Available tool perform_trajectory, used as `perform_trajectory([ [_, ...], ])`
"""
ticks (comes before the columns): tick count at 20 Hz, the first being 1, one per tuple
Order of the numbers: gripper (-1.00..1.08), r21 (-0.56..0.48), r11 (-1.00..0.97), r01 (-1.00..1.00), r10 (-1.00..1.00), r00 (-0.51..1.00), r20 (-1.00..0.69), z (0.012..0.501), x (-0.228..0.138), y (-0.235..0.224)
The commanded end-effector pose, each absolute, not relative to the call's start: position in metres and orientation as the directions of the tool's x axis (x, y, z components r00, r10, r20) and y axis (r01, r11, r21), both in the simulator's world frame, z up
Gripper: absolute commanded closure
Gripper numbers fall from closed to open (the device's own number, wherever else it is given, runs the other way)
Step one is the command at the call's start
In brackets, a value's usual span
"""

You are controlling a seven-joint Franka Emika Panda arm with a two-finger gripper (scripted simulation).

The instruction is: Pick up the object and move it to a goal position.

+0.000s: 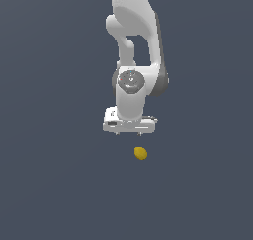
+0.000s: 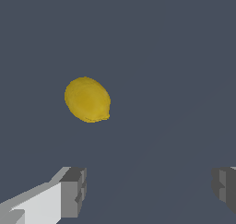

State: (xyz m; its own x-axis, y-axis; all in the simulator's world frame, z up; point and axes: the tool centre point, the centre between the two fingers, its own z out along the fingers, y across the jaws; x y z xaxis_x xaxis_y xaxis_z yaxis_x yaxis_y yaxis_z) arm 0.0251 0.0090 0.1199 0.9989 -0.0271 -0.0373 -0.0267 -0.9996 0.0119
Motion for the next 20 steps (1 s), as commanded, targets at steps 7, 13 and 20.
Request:
perform_trajectory([
  [7,-0.92,0.006,-1.000,-0.024,-0.024,1.000,-0.012,0.093,0.062,0.047],
  [13,-0.92,0.001,-1.000,-0.024,-0.024,1.000,-0.002,0.081,0.075,0.062],
  [20,-0.92,0.000,-1.000,-0.024,-0.024,1.000,-0.001,0.078,0.077,0.066],
])
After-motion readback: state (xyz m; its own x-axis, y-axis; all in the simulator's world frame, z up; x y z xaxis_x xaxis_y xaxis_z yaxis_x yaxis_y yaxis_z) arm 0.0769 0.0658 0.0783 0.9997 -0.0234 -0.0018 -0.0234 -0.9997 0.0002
